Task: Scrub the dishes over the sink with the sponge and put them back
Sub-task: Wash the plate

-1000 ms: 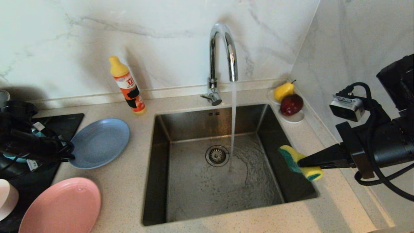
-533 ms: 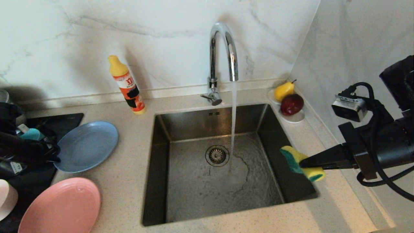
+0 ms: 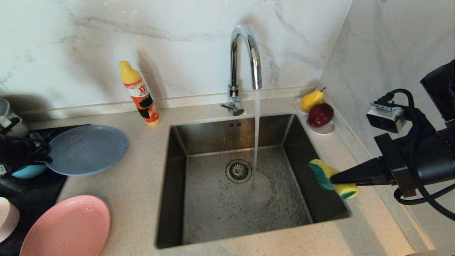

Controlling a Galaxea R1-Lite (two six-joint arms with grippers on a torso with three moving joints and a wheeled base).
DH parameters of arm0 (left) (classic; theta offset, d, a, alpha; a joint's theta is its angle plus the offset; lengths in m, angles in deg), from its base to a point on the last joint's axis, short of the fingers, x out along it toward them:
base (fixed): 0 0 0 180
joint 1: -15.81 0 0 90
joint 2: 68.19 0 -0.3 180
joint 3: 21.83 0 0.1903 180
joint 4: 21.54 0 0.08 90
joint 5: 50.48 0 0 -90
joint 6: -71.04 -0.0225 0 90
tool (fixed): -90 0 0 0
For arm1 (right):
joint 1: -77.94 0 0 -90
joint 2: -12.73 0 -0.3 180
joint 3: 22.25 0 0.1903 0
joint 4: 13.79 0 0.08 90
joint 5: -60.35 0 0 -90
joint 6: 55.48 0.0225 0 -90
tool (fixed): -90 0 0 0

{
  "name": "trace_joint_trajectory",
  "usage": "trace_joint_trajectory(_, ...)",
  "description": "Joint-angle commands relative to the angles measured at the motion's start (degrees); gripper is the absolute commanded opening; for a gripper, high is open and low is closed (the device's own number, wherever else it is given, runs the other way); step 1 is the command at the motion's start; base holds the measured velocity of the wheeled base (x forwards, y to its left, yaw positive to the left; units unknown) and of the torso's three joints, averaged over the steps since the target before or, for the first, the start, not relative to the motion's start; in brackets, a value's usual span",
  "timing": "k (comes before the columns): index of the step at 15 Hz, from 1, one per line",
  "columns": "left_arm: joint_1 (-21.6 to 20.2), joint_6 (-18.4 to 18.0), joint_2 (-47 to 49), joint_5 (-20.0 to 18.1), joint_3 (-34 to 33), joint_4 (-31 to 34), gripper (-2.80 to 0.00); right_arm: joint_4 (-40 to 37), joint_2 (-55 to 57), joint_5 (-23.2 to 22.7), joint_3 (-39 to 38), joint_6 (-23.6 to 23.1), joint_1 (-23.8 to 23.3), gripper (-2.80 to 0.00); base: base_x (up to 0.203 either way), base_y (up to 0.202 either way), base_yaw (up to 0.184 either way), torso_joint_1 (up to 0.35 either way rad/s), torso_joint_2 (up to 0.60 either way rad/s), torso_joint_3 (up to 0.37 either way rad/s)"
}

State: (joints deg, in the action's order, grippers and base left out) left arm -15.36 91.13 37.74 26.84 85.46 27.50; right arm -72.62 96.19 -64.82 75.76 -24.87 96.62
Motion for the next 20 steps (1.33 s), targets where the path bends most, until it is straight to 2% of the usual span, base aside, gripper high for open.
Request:
trace_joint_trajectory(1, -0.03, -0.21, -5.61, 0.03, 1.55, 1.64, -2.8, -0.13, 0.04, -0.25, -0.2, 0.15, 0.03, -2.8, 0.0, 0.0, 0.0, 0.0, 0.0, 0.0)
trace_joint_trajectory(5, -0.03, -0.98, -12.04, 0.13, 2.54, 3.2, -2.8, -0.22, 0.06, -0.28, 0.24, 0.18, 0.03, -2.8, 0.0, 0.0, 0.0, 0.0, 0.0, 0.0)
trace_joint_trajectory(7, -0.09, -3.66, -16.0, 0.1, 2.15, 5.32, -2.8, -0.28, -0.14, -0.32, -0.19, 0.24, 0.03, -2.8, 0.0, 0.0, 0.0, 0.0, 0.0, 0.0)
trace_joint_trajectory(11, -0.1, -6.38, -23.6, -0.06, 0.64, 8.37, -2.8, -0.48, -0.31, -0.25, -0.64, 0.33, 0.03, -2.8, 0.0, 0.0, 0.0, 0.0, 0.0, 0.0)
trace_joint_trajectory(13, -0.04, -6.7, -26.68, -2.98, 0.7, 9.66, -2.8, -0.57, -0.4, -0.25, -0.64, 0.33, 0.03, -2.8, 0.0, 0.0, 0.0, 0.0, 0.0, 0.0)
trace_joint_trajectory(15, 0.32, -6.58, -29.88, -8.58, 0.64, 10.28, -2.8, -0.57, -0.49, -0.25, -0.73, 0.33, 0.03, -2.8, 0.0, 0.0, 0.0, 0.0, 0.0, 0.0)
trace_joint_trajectory(16, 1.55, -6.61, -30.39, -9.93, 0.74, 11.29, -2.8, -0.49, -0.72, -0.25, -1.04, 0.33, 0.03, -2.8, 0.0, 0.0, 0.0, 0.0, 0.0, 0.0)
trace_joint_trajectory(17, 4.82, -6.58, -30.87, -10.9, 0.86, 12.31, -2.8, -0.43, -0.84, -0.25, -1.14, 0.24, 0.03, -2.8, 0.0, 0.0, 0.0, 0.0, 0.0, 0.0)
trace_joint_trajectory(20, 17.49, -6.63, -31.72, -11.43, 0.2, 14.86, -2.8, -0.14, -1.29, -0.16, -1.96, 0.15, -0.06, -2.8, 0.0, 0.0, 0.0, 0.0, 0.0, 0.0)
